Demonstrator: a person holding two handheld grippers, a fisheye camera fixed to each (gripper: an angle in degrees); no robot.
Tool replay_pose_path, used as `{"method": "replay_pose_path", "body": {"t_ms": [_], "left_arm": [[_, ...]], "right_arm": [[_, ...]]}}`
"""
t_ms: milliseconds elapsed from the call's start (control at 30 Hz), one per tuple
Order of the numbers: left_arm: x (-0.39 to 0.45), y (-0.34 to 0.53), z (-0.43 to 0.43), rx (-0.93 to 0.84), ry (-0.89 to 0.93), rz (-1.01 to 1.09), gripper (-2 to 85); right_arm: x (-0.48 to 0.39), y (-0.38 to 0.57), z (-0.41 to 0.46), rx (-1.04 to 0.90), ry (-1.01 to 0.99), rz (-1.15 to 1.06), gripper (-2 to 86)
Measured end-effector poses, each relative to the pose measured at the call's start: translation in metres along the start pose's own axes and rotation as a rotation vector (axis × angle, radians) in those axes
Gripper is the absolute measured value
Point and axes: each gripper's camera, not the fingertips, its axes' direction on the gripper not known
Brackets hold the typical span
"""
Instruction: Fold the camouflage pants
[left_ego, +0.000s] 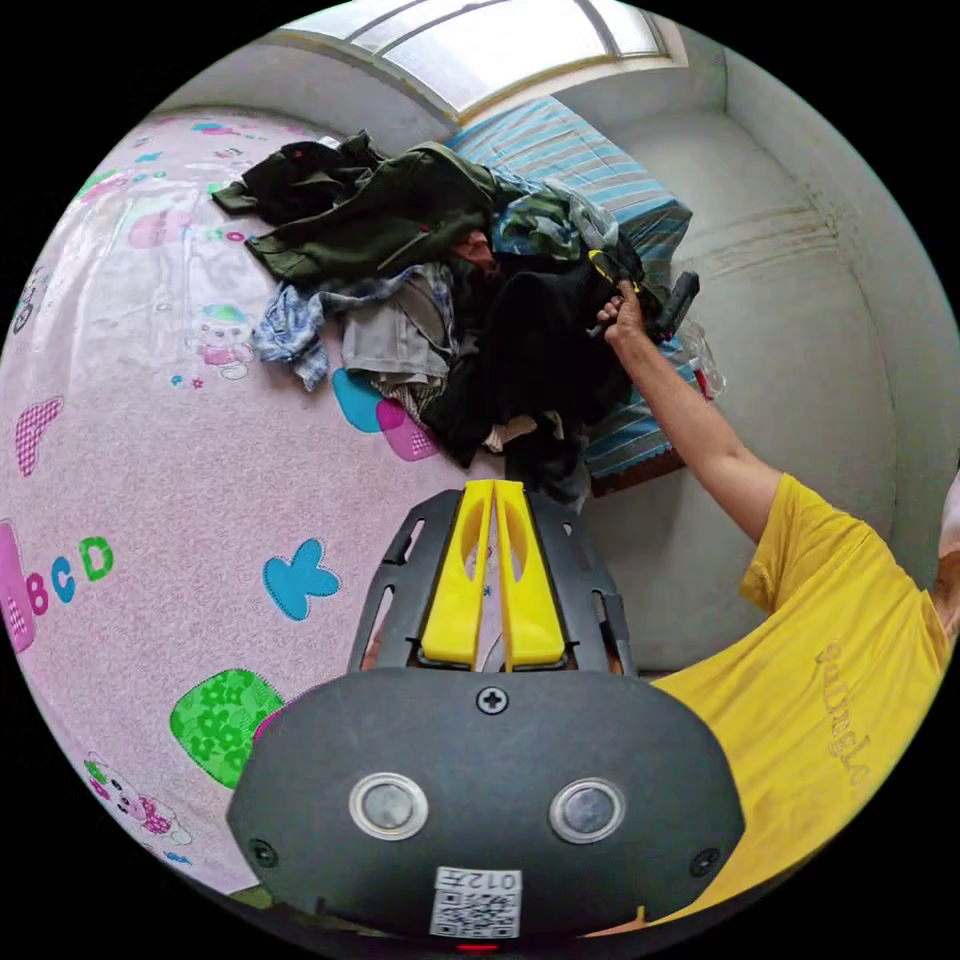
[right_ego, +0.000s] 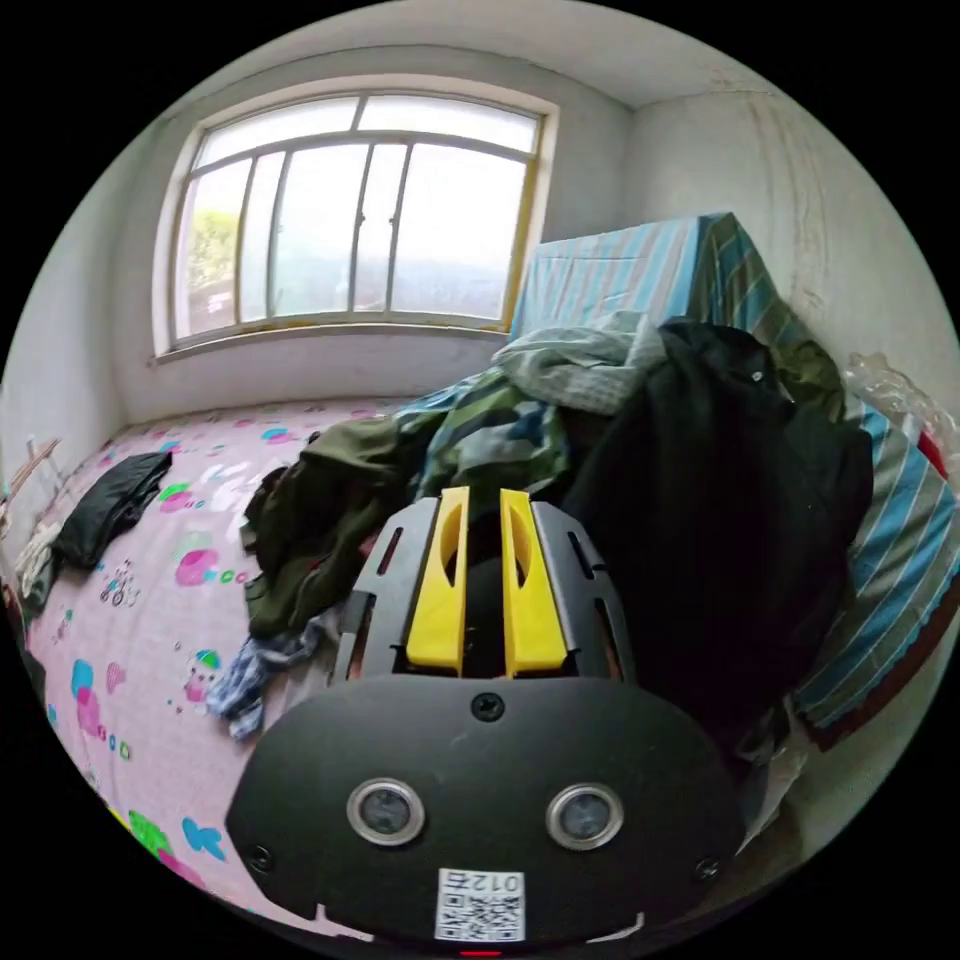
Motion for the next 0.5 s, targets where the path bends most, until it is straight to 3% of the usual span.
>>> {"method": "replay_pose_path", "body": {"t_ms": [267, 400, 500], "left_arm": [[0.003, -0.088, 0.08, -0.079, -0.03, -0.009, 0.5], [0.009, -0.139, 0.105, -0.068, -0.034, 0.021, 0.7], [0.016, -0.192, 0.119, -0.022, -0.038, 0.028, 1.4]], "right_arm": [[0.125, -0.02, 0.077, -0.09, 0.048, -0.024, 7.2], [0.163, -0.015, 0.098, -0.123, 0.075, -0.096, 2.4], [0.196, -0.006, 0.089, -0.078, -0.131, -0.086, 0.9]]}}
